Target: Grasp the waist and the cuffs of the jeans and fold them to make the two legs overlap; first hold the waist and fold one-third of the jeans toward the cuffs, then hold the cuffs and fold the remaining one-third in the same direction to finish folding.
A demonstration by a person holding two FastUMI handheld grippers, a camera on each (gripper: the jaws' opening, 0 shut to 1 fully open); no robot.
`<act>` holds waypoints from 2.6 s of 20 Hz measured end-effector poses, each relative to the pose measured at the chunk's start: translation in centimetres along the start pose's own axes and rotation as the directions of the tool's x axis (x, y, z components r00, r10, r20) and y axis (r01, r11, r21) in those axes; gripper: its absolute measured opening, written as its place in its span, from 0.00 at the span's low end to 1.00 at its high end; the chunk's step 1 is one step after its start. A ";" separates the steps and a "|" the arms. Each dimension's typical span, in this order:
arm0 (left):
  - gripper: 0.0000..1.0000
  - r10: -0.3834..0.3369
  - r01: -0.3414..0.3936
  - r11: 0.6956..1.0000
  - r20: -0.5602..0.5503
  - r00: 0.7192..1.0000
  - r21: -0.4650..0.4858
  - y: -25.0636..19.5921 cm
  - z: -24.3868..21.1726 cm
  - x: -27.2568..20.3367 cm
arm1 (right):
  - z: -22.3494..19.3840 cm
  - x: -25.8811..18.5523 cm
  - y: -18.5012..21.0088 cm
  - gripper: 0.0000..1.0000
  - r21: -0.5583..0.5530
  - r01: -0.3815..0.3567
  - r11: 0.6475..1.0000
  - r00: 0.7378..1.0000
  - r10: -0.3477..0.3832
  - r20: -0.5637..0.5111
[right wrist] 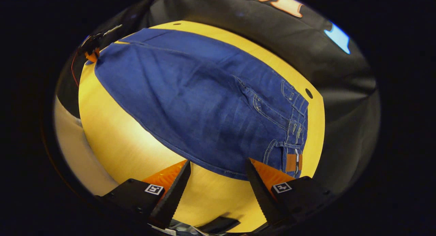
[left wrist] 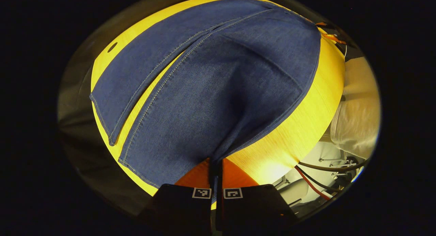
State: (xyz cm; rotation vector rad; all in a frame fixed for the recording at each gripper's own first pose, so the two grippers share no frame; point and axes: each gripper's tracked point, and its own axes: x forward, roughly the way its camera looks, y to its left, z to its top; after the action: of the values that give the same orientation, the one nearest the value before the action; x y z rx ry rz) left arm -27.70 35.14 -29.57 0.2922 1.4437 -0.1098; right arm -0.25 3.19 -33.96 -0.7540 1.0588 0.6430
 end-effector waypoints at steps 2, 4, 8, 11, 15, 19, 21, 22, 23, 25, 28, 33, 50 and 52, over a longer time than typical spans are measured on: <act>0.00 -0.003 0.003 1.000 -0.008 1.000 -0.007 0.0 0.0 -0.1 | -0.3 0.9 0.2 1.00 -0.023 -0.033 0.999 0.999 0.033 -0.030; 0.00 -0.005 0.005 1.000 -0.015 1.000 -0.009 0.0 0.1 0.1 | -0.1 1.0 0.9 0.99 -0.033 -0.082 0.996 0.996 0.080 -0.050; 0.00 -0.003 0.003 1.000 -0.017 1.000 -0.011 -0.1 0.0 0.2 | -0.4 1.4 2.2 0.89 -0.023 -0.204 0.979 0.974 0.201 -0.106; 0.00 -0.004 0.004 1.000 -0.020 1.000 -0.013 -0.2 0.0 0.1 | -0.1 1.5 2.2 0.84 0.022 -0.228 0.973 0.966 0.229 -0.123; 0.00 -0.007 0.007 1.000 -0.031 0.999 -0.020 -0.2 0.0 0.1 | -0.1 1.6 2.0 0.75 0.002 -0.227 0.974 0.967 0.225 -0.123; 0.00 -0.012 0.011 0.999 -0.032 0.999 -0.033 -0.4 -0.1 0.0 | 0.6 2.6 0.4 0.38 -0.016 -0.197 0.980 0.973 0.194 -0.128; 0.00 -0.013 0.012 0.999 -0.034 0.999 -0.034 -0.4 0.0 -0.1 | 0.6 2.6 0.1 0.22 -0.001 -0.175 0.985 0.980 0.174 -0.101; 0.00 -0.014 0.013 0.999 -0.035 0.999 -0.035 -0.4 0.1 -0.1 | 0.5 2.6 -0.3 0.16 0.028 -0.162 0.986 0.982 0.164 -0.092; 0.00 -0.014 0.012 0.999 -0.036 0.999 -0.038 -0.2 0.1 -0.1 | 0.4 2.7 -0.4 0.16 0.060 -0.152 0.986 0.985 0.157 -0.076; 0.00 -0.023 0.022 0.999 -0.037 0.999 -0.044 -0.4 0.2 -0.3 | 0.4 3.0 -0.5 0.10 0.117 -0.137 0.984 0.988 0.144 -0.051; 0.00 -0.030 0.028 0.998 -0.027 0.999 -0.057 -0.3 0.4 -0.4 | 0.4 2.9 -0.8 0.06 0.178 -0.097 0.979 0.993 0.107 -0.047; 0.00 -0.041 0.041 0.992 -0.002 0.999 -0.116 -0.3 0.0 -0.3 | 0.2 2.6 -0.7 0.04 0.238 -0.005 0.971 0.998 0.018 -0.052; 0.00 0.245 -0.245 0.968 -0.003 0.969 -0.057 15.5 12.5 -13.0 | 20.8 -2.0 -13.6 0.02 0.385 0.053 0.921 0.948 -0.167 0.270; 0.00 0.267 -0.269 0.960 -0.024 0.963 -0.078 17.6 14.2 -12.0 | 22.9 1.1 -15.0 0.02 0.396 0.036 0.918 0.953 -0.152 0.264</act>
State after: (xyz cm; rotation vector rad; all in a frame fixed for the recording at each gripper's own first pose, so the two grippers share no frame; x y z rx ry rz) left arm -11.22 47.07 -14.01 0.4201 1.4046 0.1709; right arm 23.69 12.81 -24.77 -0.3484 0.8359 0.4242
